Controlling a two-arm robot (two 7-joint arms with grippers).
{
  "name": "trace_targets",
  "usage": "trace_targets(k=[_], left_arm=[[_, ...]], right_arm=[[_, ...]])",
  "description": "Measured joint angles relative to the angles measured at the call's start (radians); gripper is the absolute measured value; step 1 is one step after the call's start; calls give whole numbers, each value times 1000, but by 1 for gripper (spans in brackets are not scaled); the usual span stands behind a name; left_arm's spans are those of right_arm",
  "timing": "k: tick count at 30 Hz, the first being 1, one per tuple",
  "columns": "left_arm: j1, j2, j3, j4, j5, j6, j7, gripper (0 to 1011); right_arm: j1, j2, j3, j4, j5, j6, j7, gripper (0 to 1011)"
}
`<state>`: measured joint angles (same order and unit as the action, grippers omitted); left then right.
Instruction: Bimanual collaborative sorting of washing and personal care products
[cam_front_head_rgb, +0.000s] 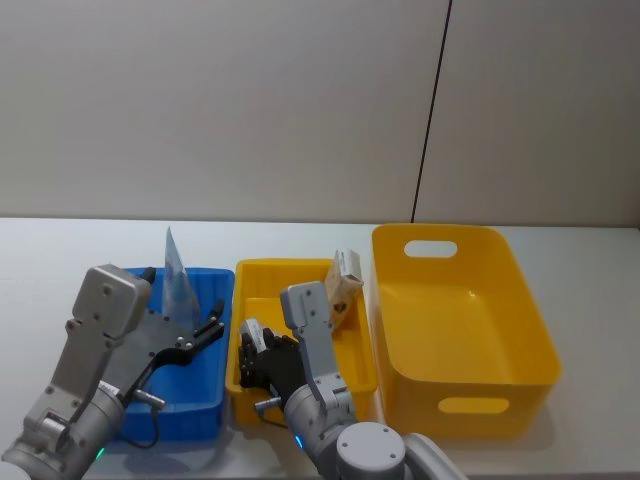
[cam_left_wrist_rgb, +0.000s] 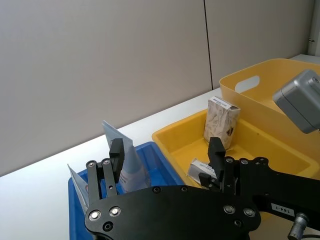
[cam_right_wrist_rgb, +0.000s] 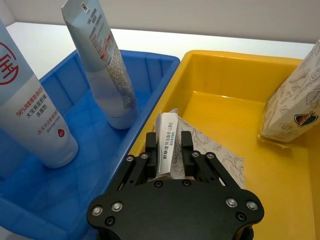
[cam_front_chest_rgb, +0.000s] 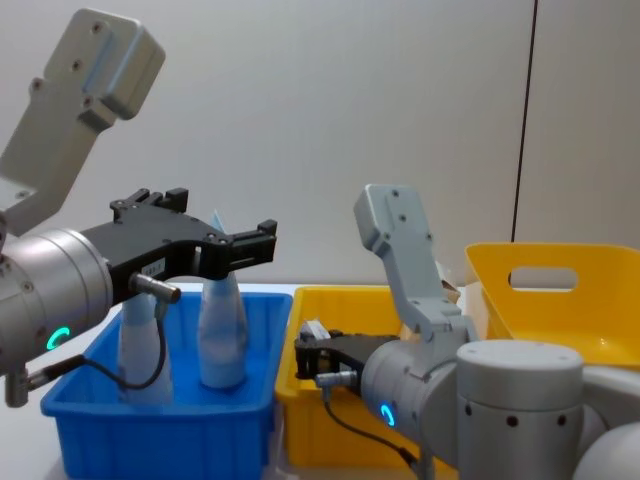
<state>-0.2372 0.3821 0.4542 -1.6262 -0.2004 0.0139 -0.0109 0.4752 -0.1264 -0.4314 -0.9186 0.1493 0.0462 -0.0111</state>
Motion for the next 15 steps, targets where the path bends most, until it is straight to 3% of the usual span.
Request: trace_targets(k=[6, 15], left_arm=[[0, 0, 0, 0, 0, 0, 0, 1002], [0, 0, 0, 0, 0, 0, 0, 1001]], right_arm=[[0, 0, 0, 0, 0, 0, 0, 180], [0, 0, 0, 1, 0, 1, 1, 126]])
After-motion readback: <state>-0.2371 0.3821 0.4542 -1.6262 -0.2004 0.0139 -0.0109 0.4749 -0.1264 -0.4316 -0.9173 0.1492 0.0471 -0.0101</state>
